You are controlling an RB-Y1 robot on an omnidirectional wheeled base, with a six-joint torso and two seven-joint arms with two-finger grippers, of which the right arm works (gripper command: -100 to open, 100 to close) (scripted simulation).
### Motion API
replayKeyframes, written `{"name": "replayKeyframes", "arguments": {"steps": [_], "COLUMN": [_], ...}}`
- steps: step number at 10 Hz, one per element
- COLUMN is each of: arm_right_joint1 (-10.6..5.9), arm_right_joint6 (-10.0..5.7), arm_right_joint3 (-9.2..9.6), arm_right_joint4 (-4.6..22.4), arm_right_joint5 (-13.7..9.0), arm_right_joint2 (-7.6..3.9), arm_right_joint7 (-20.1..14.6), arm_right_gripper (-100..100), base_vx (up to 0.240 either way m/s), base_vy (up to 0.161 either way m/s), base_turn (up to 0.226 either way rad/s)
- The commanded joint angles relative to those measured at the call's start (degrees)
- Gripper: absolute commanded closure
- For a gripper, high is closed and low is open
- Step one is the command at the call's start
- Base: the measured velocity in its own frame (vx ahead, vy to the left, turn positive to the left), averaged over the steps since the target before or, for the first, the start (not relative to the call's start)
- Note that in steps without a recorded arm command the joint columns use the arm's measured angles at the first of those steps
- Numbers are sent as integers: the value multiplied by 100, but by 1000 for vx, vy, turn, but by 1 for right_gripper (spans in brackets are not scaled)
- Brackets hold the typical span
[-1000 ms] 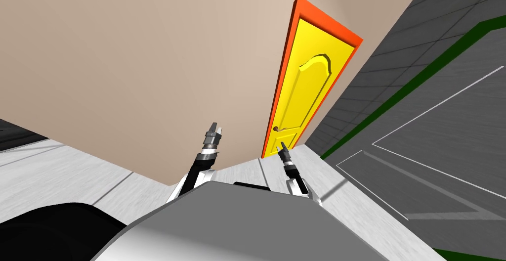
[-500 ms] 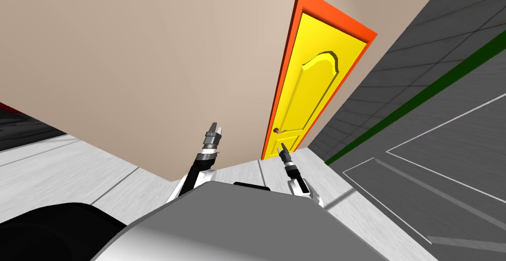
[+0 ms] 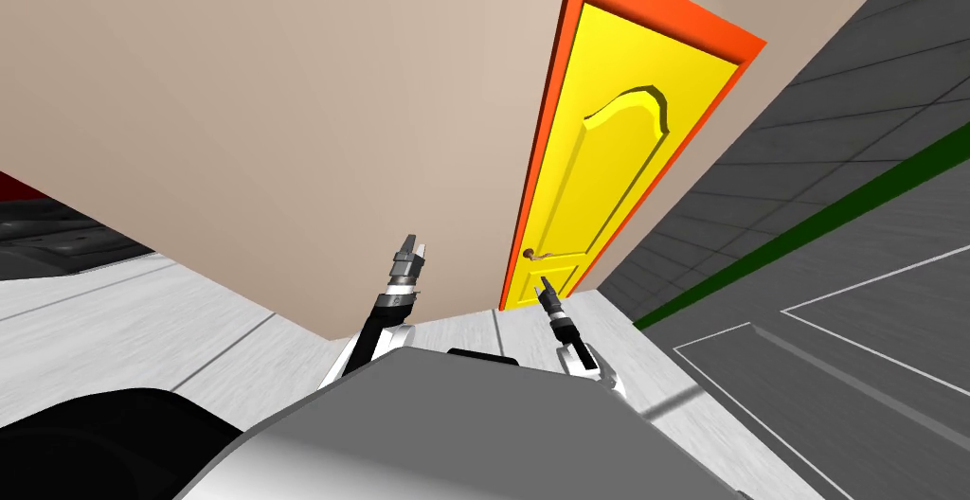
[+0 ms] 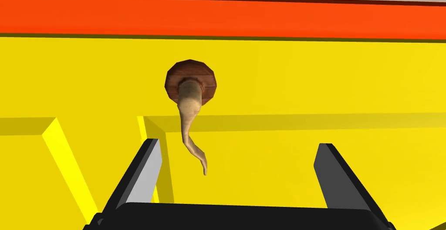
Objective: Pull the door open
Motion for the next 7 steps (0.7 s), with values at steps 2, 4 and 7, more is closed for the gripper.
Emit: {"name": "replayKeyframes", "arguments": {"steps": [2,4,7], "arm_right_joint1": [-105,-202,-316], "arm_right_joint6": [-84,-146,-220], "arm_right_joint3": [55,101,155], "arm_right_joint4": [304,563,866], "arm_right_joint5": [-23,-45,-72], "arm_right_joint2": [-76,-154,-245], "arm_right_joint7": [-10,-27,-46], "arm_right_gripper": [-100,-100,-100], "base_vx": [60,61,48], "base_vy": [-106,-110,-99], "base_turn": [100,110,74]}}
